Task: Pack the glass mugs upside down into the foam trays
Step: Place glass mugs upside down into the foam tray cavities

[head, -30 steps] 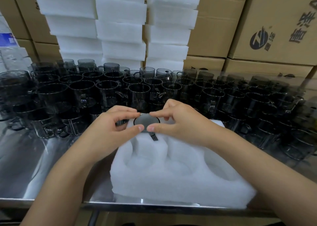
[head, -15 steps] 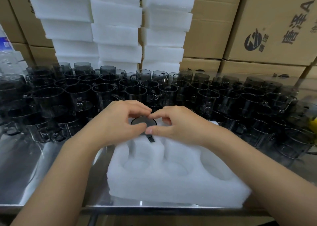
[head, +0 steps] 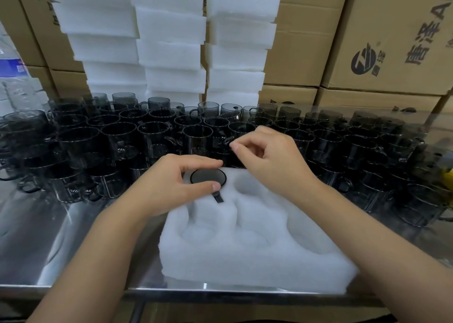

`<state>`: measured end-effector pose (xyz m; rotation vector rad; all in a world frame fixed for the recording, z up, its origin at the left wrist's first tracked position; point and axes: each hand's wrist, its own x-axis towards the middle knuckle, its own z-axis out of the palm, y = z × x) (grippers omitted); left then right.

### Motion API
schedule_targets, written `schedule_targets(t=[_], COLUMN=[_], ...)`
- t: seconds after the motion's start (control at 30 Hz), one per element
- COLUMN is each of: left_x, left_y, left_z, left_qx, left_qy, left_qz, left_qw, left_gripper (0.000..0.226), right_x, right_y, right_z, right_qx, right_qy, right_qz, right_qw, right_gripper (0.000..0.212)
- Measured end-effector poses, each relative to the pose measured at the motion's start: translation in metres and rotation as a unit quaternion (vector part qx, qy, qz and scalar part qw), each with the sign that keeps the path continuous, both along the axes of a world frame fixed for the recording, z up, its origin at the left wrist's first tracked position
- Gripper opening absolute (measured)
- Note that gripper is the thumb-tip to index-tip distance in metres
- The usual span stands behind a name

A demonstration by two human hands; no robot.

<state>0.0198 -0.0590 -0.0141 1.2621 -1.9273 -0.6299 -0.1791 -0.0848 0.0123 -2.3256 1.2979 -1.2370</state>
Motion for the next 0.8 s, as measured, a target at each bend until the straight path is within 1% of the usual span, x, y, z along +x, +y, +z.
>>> schedule_targets(t=[0.03,0.13,0.2,0.27,0.33,0.4,0.5,0.53,0.63,0.7,0.8], left_x=[0.000,0.000,0.000,0.000,0.000,0.000,0.000,0.000,0.001,0.001,0.001], left_y=[0.000,0.000,0.000,0.000,0.001,0.001,0.000,0.000,-0.001,-0.002,-0.004], left_z=[0.000,-0.001,-0.001,-0.001,0.000,0.000,0.000,0.000,-0.001,-0.002,0.001], left_qx=[0.002,0.001,0.001,0.004,0.005,0.004,0.004,0.004,0.008,0.008,0.002], left_qy=[-0.002,0.000,0.006,0.010,0.008,0.003,0.002,0.003,0.010,0.009,-0.003], left_qz=[-0.003,-0.007,-0.007,-0.007,-0.008,-0.008,-0.007,-0.008,-0.010,-0.008,-0.009], left_qw=[1.000,1.000,1.000,1.000,1.000,1.000,1.000,1.000,1.000,1.000,1.000], left_gripper=[0.036,0.033,0.033,0.034,0.035,0.036,0.035,0.035,0.035,0.036,0.036], right_x=[0.000,-0.004,-0.005,-0.004,-0.003,-0.003,-0.005,-0.005,-0.010,-0.015,-0.022], right_y=[-0.005,-0.021,-0.029,-0.034,-0.035,-0.035,-0.030,-0.028,-0.020,-0.015,-0.010], right_z=[0.002,0.008,0.008,0.005,0.002,0.001,-0.001,-0.002,0.003,0.002,-0.009], right_qx=[0.000,0.019,0.028,0.029,0.013,-0.013,-0.049,-0.057,-0.062,-0.063,-0.075], right_qy=[0.016,0.076,0.150,0.238,0.268,0.257,0.242,0.222,0.123,0.076,0.058], right_qz=[-0.021,-0.070,-0.089,-0.118,-0.139,-0.145,-0.135,-0.125,-0.076,-0.047,-0.020], right_qw=[1.000,0.994,0.984,0.964,0.953,0.955,0.960,0.965,0.988,0.994,0.995], right_gripper=[0.014,0.033,0.043,0.046,0.039,0.026,0.017,0.015,0.005,0.003,0.008])
